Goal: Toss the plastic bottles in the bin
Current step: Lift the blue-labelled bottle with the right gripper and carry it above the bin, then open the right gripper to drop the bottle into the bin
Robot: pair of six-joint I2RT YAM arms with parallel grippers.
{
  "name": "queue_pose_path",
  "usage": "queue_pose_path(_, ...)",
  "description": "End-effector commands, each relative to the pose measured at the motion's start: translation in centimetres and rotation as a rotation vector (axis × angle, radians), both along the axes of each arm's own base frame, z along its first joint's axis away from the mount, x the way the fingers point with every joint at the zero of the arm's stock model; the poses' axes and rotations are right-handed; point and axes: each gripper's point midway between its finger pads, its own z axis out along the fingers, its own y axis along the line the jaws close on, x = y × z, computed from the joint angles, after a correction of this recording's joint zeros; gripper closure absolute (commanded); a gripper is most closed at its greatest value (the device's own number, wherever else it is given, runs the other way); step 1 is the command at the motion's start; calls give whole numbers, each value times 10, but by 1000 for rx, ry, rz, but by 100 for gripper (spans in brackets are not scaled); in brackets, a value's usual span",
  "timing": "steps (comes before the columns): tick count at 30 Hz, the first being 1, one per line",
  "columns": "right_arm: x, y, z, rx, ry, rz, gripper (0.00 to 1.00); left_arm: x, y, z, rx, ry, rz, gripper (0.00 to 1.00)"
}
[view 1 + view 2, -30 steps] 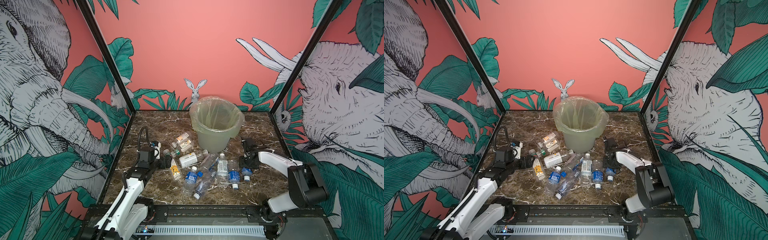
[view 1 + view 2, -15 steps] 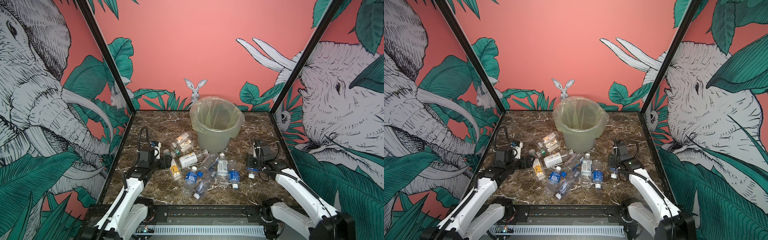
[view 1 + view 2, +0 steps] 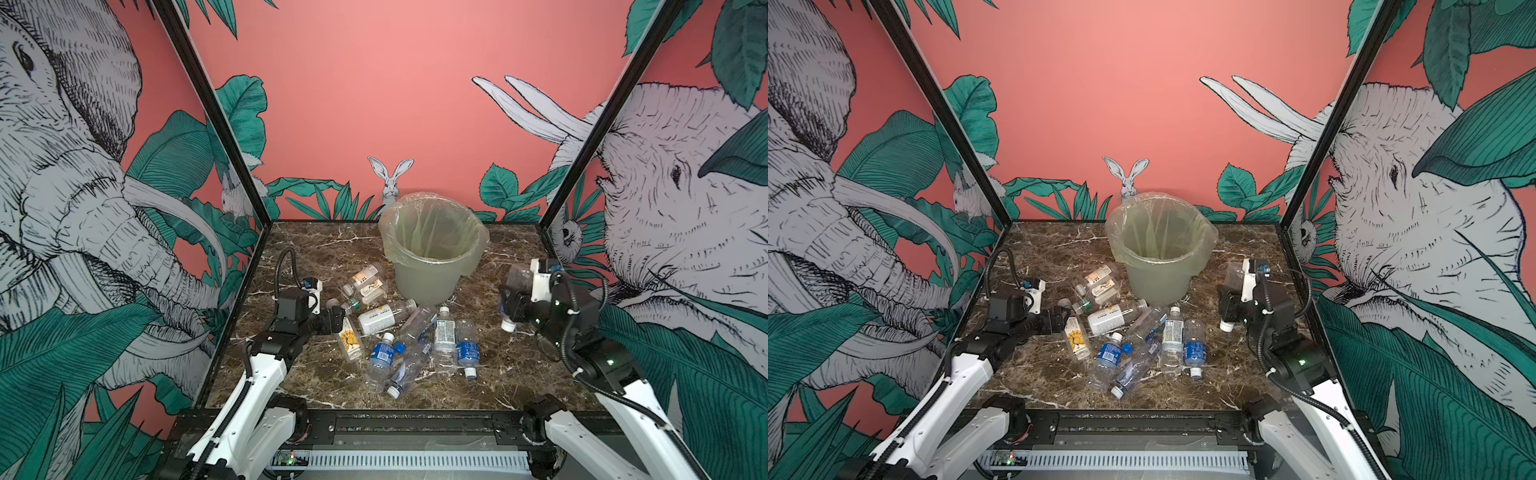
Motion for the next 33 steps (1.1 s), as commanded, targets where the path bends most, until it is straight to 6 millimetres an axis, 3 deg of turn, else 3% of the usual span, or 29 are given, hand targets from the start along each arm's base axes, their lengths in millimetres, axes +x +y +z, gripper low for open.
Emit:
queue_pose_path(1,20,18,90,64,-156,38,57,0,-2,14,-3,-25,-12,13)
queue_pose_path(3,47,34,130,96,-174,52,57,0,-2,14,-1,-28,-11,14)
queue_pose_path(6,101,62,154,121,-155,64,53,2,-1,11,-5,-23,-2,15)
queue_pose_path(7,119,71,153,126,-134,59,47,3,-2,11,-7,-23,-1,15)
queue_pose_path(9,151,91,149,132,-87,80,24,4,-3,9,-7,-17,-4,15)
queue_pose_path(11,164,97,151,135,-77,75,2,5,-3,11,-2,-16,-4,15)
queue_pose_path(12,173,98,148,128,-74,62,1,6,-2,13,-1,-20,-3,14)
queue_pose_path(17,164,90,186,133,-177,48,1,8,-2,20,3,-37,-4,13)
queue_pose_path(18,152,84,200,137,-207,49,1,9,-2,21,1,-39,-4,13)
queue_pose_path(21,135,76,206,125,-222,54,1,8,-4,23,-6,-46,-9,12)
queue_pose_path(26,117,65,177,83,-175,45,1,5,-5,22,-1,-46,-18,12)
queue_pose_path(33,94,47,104,7,-62,11,1,-2,-5,20,21,-16,-12,12)
